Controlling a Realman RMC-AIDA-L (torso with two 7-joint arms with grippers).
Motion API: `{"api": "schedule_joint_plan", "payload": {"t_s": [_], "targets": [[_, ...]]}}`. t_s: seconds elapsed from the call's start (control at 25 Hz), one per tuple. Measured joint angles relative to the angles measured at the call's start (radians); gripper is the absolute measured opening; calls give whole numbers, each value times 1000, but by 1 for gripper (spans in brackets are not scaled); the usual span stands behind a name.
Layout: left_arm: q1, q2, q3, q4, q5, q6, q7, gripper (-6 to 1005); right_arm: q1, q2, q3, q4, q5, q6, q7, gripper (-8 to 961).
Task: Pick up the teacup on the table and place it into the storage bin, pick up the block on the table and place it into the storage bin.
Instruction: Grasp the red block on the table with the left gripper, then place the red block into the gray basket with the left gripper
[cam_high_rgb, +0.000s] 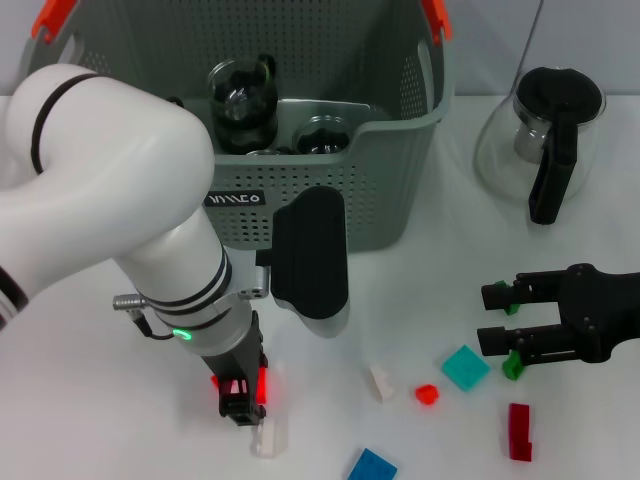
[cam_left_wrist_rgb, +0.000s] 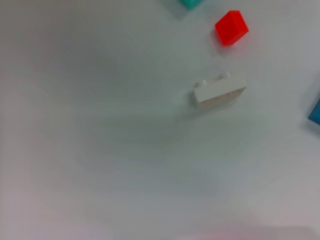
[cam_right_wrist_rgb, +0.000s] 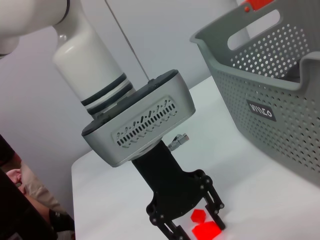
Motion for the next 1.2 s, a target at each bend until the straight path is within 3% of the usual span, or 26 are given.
{"api": "schedule_joint_plan", "payload": {"t_s": [0.2,0.4,0.52,0.64,0.76,0.84,0.96,1.08,1.2], "targets": [[0,0,2,0,-12,-1,0,560,0,0,-1,0,0,0,0,753],[1,0,-5,21,-23,12,-2,401,-1,-1,0,0,0,0,-2,750],[1,0,-53,99,-71,86,-13,403,-1,-1,0,0,0,1,-3,748],[-8,3,-215,240,-213,253,-60,406,-1,-1,1,0,0,1,-3,746],[-56,10,-458,357,-350,373,-115,408,-4,-2,3,0,-1,0,-3,744],[-121,20,-668,393,-388,403,-125,409,-5,-2,2,0,-1,0,-6,743],[-207,58,-847,366,-380,343,-127,411,-5,0,-1,0,-1,0,-11,744],[-256,108,-867,264,-322,160,-158,414,-3,1,-3,0,-1,-4,-11,744],[-281,114,-825,159,-222,-21,-189,416,-4,2,-4,0,-2,-6,-11,744]]}}
